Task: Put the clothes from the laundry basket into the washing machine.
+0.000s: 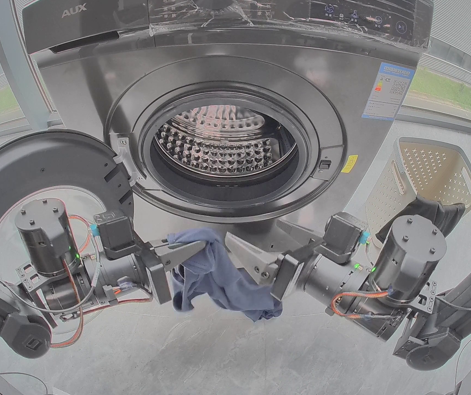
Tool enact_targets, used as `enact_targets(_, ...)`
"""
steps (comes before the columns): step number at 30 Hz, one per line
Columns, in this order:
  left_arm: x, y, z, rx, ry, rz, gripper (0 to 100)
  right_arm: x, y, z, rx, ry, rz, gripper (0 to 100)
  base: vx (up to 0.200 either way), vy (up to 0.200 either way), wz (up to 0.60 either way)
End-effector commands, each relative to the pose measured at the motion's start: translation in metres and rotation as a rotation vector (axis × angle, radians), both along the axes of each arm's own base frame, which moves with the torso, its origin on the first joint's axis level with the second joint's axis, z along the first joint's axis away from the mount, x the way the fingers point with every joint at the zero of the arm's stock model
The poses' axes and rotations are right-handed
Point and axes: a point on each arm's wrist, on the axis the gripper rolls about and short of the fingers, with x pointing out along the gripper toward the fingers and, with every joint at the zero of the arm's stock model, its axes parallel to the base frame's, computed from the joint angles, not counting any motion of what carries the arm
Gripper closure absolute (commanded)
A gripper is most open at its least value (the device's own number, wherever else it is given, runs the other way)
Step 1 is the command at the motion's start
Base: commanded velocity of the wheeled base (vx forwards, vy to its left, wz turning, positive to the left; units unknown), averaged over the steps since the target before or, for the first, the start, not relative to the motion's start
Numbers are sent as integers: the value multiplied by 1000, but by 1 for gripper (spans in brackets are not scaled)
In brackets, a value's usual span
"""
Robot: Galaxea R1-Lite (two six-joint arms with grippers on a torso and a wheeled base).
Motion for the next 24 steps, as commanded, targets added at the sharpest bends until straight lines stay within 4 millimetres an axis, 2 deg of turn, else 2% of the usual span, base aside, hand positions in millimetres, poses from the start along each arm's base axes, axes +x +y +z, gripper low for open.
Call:
enact_targets(1,-6,-2,25,-63,-72,2,100,-7,-6,-9,-38,24,5,0,0,0,0)
enact_targets(6,-3,-9,31,-81,-93,54,100,-12,-19,-11,-62,11,-10,0,0,0,0)
enact_targets(12,0,-13,41,-117,-138,111,100,-24,-34,-25,-130,45,-11,0,0,0,0)
enact_targets(24,-5,-7,51,-213,-220,142,100,-24,-26,-37,-161,71,22,0,0,0,0)
